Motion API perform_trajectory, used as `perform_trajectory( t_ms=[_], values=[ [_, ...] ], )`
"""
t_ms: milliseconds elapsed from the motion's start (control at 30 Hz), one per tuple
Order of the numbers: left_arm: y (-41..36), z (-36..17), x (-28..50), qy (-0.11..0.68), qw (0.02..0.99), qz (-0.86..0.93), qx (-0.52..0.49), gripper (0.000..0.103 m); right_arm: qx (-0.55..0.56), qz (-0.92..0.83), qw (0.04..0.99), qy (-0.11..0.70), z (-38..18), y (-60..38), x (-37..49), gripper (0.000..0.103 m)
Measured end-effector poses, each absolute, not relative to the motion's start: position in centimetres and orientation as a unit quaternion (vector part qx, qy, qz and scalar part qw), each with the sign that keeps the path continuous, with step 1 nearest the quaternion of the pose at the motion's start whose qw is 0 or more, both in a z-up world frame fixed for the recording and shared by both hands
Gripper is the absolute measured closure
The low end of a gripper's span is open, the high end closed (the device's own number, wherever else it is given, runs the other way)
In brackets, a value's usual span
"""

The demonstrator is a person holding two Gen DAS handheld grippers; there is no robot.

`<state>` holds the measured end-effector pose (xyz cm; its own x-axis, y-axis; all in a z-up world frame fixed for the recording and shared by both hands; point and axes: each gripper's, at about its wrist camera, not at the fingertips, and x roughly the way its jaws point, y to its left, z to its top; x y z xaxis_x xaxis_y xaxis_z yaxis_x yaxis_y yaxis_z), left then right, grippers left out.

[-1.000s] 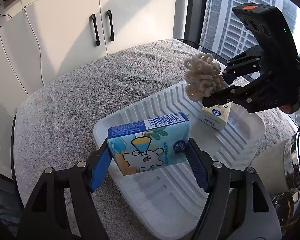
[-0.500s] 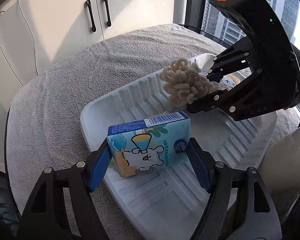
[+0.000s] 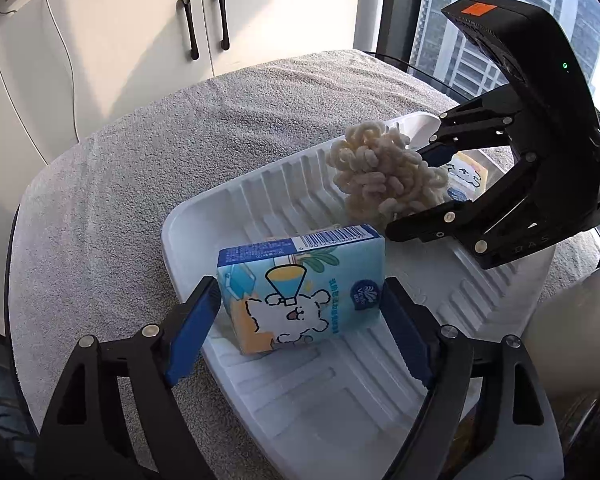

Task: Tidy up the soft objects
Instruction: 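Set the blue pack in the tray with left while right drops the rope toy, then lift both open tools away from the white tray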

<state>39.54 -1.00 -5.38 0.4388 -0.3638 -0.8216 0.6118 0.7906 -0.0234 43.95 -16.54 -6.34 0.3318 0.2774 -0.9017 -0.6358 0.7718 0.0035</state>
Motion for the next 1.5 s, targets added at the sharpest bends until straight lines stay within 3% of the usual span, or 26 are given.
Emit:
perform_trajectory(
  t_ms=[67,267,367,867,1500],
  values=[
    [-0.9,-5.3,39.6,0.442,0.837,-0.292,0.137,0.022,-0.179,0.284,0.8,0.498,-6.1,-16.7,43.9,0.044],
    [-0.4,-4.7,39.7,0.438,0.841,-0.293,0.119,0.014,-0.168,0.284,0.809,0.487,-4.7,-17.8,43.5,0.038],
    [0.0,-4.2,39.7,0.436,0.843,-0.293,0.111,0.01,-0.163,0.283,0.813,0.481,-3.8,-18.4,43.1,0.038],
    [5.1,0.1,37.8,0.396,0.882,-0.246,0.061,0.01,-0.113,0.242,0.853,0.448,1.3,-23.7,40.1,0.038],
    [10.1,6.7,23.4,0.312,0.929,-0.195,0.041,0.008,-0.072,0.206,0.895,0.389,8.1,-28.4,26.5,0.033]
  ],
)
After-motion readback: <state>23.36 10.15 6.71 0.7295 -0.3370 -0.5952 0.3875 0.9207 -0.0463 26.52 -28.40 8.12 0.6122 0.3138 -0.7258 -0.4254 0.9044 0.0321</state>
